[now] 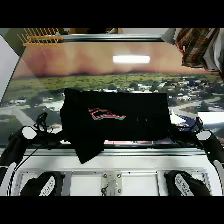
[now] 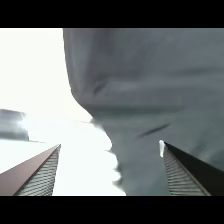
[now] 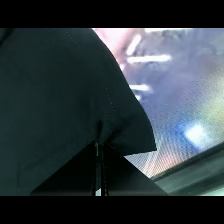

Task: Fold the clothes and pants, and hang the long-sleeved shirts on hangers.

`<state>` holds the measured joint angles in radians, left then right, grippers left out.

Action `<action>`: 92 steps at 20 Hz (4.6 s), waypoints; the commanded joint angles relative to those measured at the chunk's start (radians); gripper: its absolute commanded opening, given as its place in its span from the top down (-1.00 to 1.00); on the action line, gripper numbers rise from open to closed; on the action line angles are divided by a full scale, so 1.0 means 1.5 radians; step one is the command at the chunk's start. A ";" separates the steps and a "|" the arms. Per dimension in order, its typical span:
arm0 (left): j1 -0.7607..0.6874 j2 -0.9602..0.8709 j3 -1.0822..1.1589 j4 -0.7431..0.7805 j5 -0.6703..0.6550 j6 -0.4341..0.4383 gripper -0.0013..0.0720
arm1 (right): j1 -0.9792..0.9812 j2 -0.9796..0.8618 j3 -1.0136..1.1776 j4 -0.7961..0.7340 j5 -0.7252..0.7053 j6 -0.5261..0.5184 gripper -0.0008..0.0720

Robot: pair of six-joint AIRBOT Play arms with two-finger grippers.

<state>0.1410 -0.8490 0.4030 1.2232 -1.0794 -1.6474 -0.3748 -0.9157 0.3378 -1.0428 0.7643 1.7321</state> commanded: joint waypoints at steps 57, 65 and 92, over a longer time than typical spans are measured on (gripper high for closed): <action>-0.195 -0.574 0.875 0.004 -0.116 0.040 -0.30 | -0.081 -0.321 0.481 -0.062 0.167 -0.198 -0.51; -0.302 -0.574 0.830 0.004 -0.058 0.041 0.93 | -0.141 -0.447 0.482 0.071 0.217 -0.388 -0.56; -0.492 -0.867 1.057 -0.119 0.053 -0.001 0.94 | 0.071 -0.382 0.865 -0.103 0.510 -0.194 0.95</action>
<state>-0.5556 -2.0548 1.9003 1.0721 -0.9798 -1.6558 -0.3286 -1.5085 1.5082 -1.1564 1.4319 1.3609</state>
